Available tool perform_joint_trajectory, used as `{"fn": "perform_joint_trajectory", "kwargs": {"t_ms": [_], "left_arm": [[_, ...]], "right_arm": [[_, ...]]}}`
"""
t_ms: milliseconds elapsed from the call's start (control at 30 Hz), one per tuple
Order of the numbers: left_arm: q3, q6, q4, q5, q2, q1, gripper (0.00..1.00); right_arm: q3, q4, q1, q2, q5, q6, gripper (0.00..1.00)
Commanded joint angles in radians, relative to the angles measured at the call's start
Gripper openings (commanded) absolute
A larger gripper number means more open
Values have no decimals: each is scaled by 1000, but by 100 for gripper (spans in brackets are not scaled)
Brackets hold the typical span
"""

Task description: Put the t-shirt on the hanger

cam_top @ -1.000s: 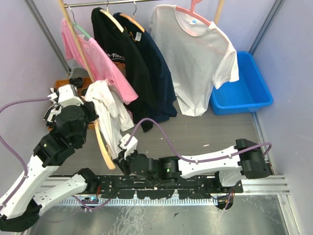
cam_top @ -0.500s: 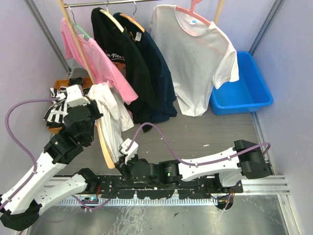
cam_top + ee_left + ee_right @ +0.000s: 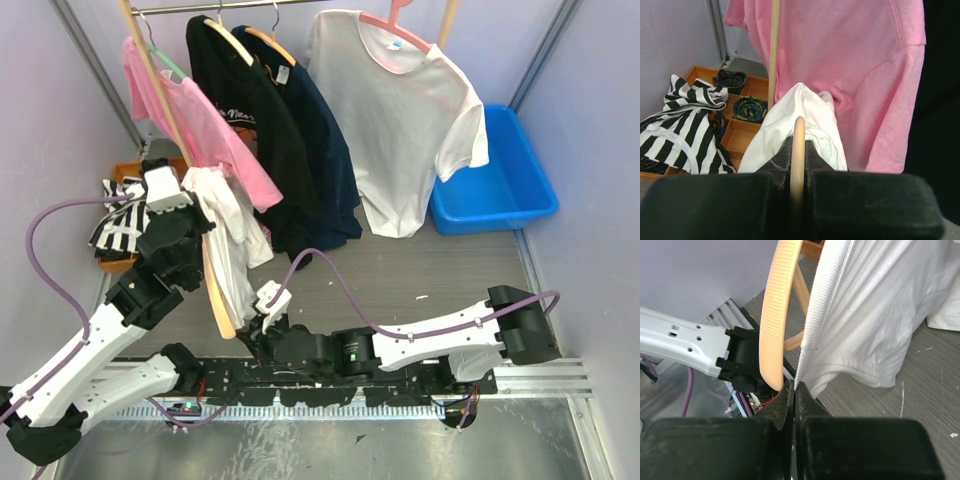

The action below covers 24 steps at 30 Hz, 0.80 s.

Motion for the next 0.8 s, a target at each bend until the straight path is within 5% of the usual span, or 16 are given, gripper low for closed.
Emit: {"fn": "perform_joint_trajectory", "kwargs": {"t_ms": [0,767], "left_arm": [[30,74,481,-181,9,36,0],[33,273,704,-215,86,39,0]], "right_arm": [[-74,-167,181,-36,-360,54,1],[-252,-54,199,-250,-508,106,1]]}}
